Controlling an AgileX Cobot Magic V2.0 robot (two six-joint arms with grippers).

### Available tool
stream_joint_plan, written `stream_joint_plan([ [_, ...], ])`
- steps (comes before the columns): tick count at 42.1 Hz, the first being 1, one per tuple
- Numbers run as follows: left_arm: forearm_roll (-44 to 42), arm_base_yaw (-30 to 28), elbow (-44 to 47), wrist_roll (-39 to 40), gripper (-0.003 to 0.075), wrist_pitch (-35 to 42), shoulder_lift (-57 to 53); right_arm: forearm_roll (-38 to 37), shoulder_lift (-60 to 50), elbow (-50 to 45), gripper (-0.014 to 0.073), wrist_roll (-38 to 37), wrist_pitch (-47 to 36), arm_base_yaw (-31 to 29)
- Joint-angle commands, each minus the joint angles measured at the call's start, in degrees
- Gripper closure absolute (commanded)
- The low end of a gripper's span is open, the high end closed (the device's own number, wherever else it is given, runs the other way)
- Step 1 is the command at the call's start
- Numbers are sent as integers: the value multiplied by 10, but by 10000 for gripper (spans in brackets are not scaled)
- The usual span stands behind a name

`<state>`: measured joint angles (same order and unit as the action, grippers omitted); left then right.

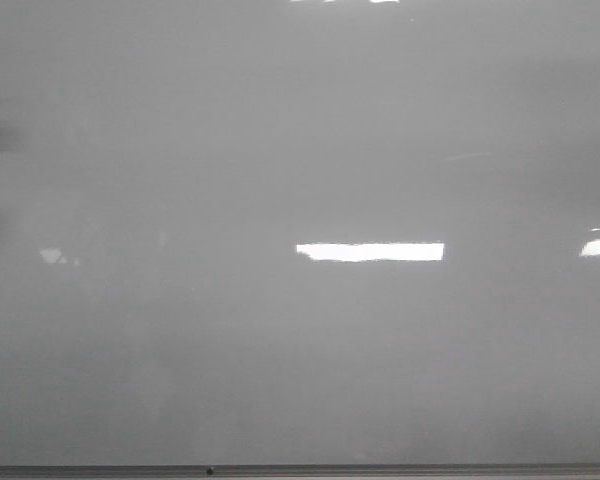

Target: Write number 9 on whiteboard

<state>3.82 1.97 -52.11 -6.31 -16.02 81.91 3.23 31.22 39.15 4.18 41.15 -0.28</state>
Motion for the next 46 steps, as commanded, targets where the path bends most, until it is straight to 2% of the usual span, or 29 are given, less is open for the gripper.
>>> stream_joint_plan([
  [1, 0, 7, -41, -30, 739, -53, -48, 13, 7, 36, 33, 4, -25, 0],
  [11, 3, 81, -125, -145, 739, -252, -64, 13, 44, 72, 33, 4, 34, 0],
  [21, 7, 209, -156, -226, 739, -318, -64, 14, 104, 98, 33, 11, 75, 0],
  [26, 20, 261, -165, -251, 739, -347, -57, 41, 129, 105, 33, 43, 90, 0],
  [32, 85, 320, -169, -343, 739, -374, -38, 127, 161, 107, 33, 129, 93, 0],
  [37, 103, 374, -169, -388, 739, -381, -22, 240, 189, 107, 33, 280, 123, 5],
  [40, 103, 401, -170, -399, 739, -381, -16, 282, 197, 107, 33, 366, 134, 34],
  [46, 102, 432, -170, -400, 739, -381, -8, 290, 207, 107, 33, 427, 142, 116],
])
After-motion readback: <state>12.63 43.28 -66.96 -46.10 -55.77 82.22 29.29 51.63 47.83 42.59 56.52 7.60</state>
